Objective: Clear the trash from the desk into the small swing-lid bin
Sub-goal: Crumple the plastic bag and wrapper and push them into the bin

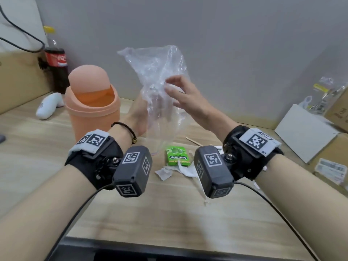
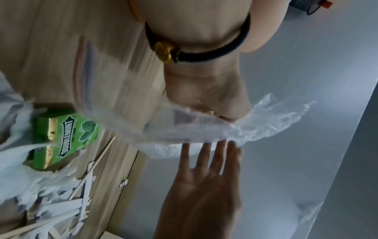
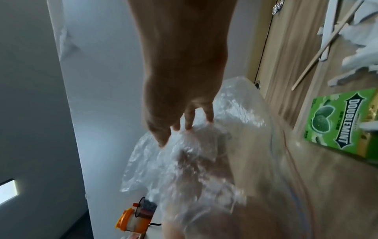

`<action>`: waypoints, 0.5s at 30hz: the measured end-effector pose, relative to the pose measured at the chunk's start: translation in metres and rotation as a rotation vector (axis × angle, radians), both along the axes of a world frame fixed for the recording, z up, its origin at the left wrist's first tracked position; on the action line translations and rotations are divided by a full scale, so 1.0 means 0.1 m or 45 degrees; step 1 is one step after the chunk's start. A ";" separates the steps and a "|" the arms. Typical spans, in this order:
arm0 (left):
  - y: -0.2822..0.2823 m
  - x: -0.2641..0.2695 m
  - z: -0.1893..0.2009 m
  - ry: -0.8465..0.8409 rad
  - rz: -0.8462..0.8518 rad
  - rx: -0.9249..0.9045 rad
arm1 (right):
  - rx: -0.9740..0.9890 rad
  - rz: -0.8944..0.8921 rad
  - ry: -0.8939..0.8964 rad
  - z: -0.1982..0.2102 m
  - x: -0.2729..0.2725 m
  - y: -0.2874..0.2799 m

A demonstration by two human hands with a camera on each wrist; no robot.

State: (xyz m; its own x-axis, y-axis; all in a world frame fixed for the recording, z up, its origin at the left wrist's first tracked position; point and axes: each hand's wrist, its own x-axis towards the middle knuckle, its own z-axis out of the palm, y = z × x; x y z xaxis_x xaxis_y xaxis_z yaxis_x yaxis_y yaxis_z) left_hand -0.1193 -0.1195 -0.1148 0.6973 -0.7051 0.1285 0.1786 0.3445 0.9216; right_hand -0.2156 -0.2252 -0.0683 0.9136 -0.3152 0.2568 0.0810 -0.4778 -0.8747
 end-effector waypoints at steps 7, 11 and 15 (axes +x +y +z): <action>0.12 -0.24 0.30 -0.024 -0.230 -0.051 | -0.044 -0.184 0.001 -0.16 0.10 -0.14; 0.14 -0.23 0.30 -0.097 -0.294 0.030 | 0.106 -0.020 -0.077 -0.14 0.01 -0.17; 0.09 -0.20 0.24 -0.231 -0.330 0.101 | 0.017 0.002 -0.011 -0.14 -0.07 -0.19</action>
